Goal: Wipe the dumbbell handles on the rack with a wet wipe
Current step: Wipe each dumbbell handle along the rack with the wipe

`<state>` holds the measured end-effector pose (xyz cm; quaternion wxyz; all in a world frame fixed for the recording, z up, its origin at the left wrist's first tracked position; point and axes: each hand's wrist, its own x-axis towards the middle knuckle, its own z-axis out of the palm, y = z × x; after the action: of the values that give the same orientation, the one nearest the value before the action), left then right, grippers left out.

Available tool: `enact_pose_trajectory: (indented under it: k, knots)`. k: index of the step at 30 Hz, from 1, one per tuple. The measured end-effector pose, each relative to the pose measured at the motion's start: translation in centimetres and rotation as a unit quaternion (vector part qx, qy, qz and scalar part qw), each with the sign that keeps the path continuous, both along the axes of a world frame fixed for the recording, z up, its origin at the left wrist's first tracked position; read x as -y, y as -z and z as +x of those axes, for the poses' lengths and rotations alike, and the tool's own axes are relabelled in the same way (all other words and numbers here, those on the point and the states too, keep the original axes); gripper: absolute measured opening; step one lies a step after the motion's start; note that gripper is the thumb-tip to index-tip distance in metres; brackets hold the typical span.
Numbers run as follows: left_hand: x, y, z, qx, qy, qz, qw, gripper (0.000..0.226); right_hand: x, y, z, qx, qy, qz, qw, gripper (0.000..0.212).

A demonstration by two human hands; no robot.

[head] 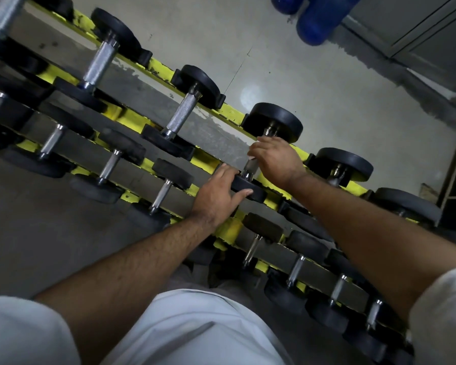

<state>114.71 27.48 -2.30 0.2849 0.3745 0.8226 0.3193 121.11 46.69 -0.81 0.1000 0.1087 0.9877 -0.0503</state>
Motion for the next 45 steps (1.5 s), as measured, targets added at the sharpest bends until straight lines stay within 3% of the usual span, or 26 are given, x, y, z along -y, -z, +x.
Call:
enact_pose_trajectory:
  k: [4,7,9,14,17,22,27,31,34,36,38,41,45]
  knots:
    - [0.4,-0.1,-0.7,0.0,0.016,0.008,1.0,0.055,2.2,-1.5,-0.3,-0.079,0.085,-0.06,0.991,0.026]
    - [0.7,-0.3,-1.4,0.003,0.051,0.013,0.999,0.057,3.5,-2.3,1.2,-0.131,0.257,-0.171,0.942,0.032]
    - [1.0,-0.3,-1.9,0.007,0.078,0.012,0.997,0.063,3.8,-2.0,1.9,-0.13,0.374,-0.265,0.879,0.031]
    - [0.8,0.9,-3.1,0.021,0.09,-0.001,0.996,0.068,4.3,-2.1,2.2,-0.125,0.567,-0.472,0.664,0.017]
    - [0.1,2.1,-3.7,0.038,0.084,0.001,0.996,0.059,4.5,-2.0,2.1,-0.144,0.6,-0.515,0.595,0.023]
    - [-1.0,3.2,-3.4,0.007,0.098,0.011,0.995,0.045,4.7,-1.7,2.2,-0.16,0.61,-0.5,0.593,0.029]
    - [-1.0,2.9,-2.4,-0.091,0.134,0.007,0.987,0.039,4.8,-2.5,2.5,-0.168,0.618,-0.526,0.559,0.028]
    - [-1.6,1.6,-2.3,-0.247,0.165,-0.013,0.955,0.04,4.0,-2.5,2.9,-0.184,0.619,-0.551,0.528,0.025]
    - [-2.2,0.7,-2.1,-0.364,0.222,-0.033,0.904,0.035,3.4,-2.3,3.2,-0.193,0.62,-0.572,0.501,0.022]
    - [-2.7,0.2,-0.9,-0.398,0.246,-0.084,0.88,0.038,3.0,-2.1,3.4,-0.194,0.62,-0.583,0.488,0.02]
    - [-3.1,-0.4,0.9,-0.388,0.253,-0.122,0.878,0.045,2.5,-2.0,3.5,-0.193,0.617,-0.59,0.484,0.018]
    - [-3.9,-1.1,2.8,-0.367,0.241,-0.16,0.884,0.05,1.6,-1.6,3.7,-0.198,0.614,-0.585,0.492,0.019]
    - [-4.0,-1.4,2.7,-0.325,0.185,-0.174,0.911,0.043,0.3,-1.1,3.8,-0.189,0.587,-0.548,0.565,0.022]
